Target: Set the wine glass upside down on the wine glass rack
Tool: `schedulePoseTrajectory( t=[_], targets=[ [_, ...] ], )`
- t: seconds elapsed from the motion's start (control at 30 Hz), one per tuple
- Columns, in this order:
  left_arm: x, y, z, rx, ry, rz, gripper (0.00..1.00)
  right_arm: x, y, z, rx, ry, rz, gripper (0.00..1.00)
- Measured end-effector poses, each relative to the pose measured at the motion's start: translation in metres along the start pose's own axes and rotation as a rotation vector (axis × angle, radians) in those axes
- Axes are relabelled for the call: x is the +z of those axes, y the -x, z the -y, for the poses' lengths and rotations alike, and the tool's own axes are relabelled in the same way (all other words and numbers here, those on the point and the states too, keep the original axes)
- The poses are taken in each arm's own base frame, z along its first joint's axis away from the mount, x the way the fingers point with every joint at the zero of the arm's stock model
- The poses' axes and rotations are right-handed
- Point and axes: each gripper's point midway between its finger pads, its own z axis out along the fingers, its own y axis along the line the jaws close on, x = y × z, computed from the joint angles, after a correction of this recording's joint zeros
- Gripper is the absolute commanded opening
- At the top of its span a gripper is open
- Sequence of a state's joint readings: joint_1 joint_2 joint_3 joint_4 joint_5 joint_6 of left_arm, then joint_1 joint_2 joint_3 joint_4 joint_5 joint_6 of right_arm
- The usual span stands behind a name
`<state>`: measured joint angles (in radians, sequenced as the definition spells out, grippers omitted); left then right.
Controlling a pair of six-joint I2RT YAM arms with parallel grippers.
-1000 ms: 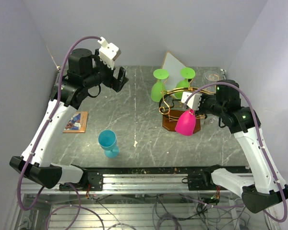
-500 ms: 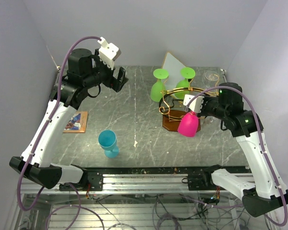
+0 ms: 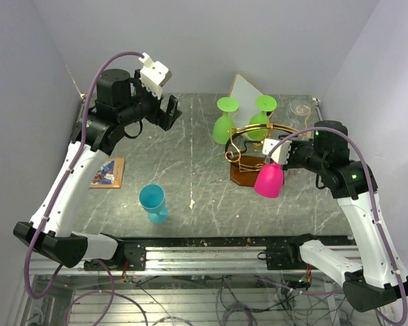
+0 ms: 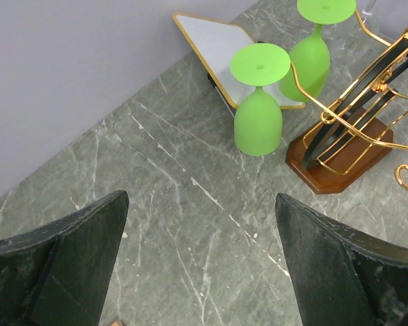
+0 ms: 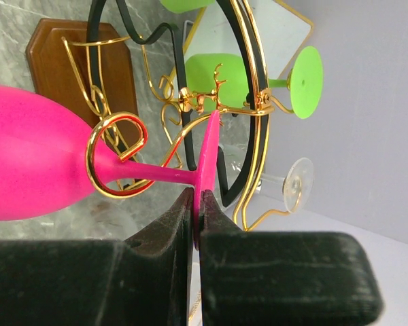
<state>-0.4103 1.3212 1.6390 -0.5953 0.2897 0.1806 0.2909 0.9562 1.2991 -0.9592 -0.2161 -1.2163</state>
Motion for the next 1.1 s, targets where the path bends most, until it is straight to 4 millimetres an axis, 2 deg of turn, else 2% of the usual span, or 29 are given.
schedulePoseTrajectory(
  t=[0.47, 0.8, 1.1],
  targets=[
    [0.003, -0.012, -0.003, 0.011, 0.015, -0.03, 1.0, -0.004, 0.014, -0.017, -0.01, 0.064, 0.085, 0.01],
    [0.004, -0.014, -0.004, 0.014, 0.02, -0.034, 1.0, 0.0, 0.024, -0.02, -0.016, 0.089, 0.148, 0.05],
    [0.004, -0.014, -0.005, 0.018, 0.023, -0.035, 1.0, 0.004, 0.029, -0.023, -0.015, 0.11, 0.178, 0.13]
  ],
)
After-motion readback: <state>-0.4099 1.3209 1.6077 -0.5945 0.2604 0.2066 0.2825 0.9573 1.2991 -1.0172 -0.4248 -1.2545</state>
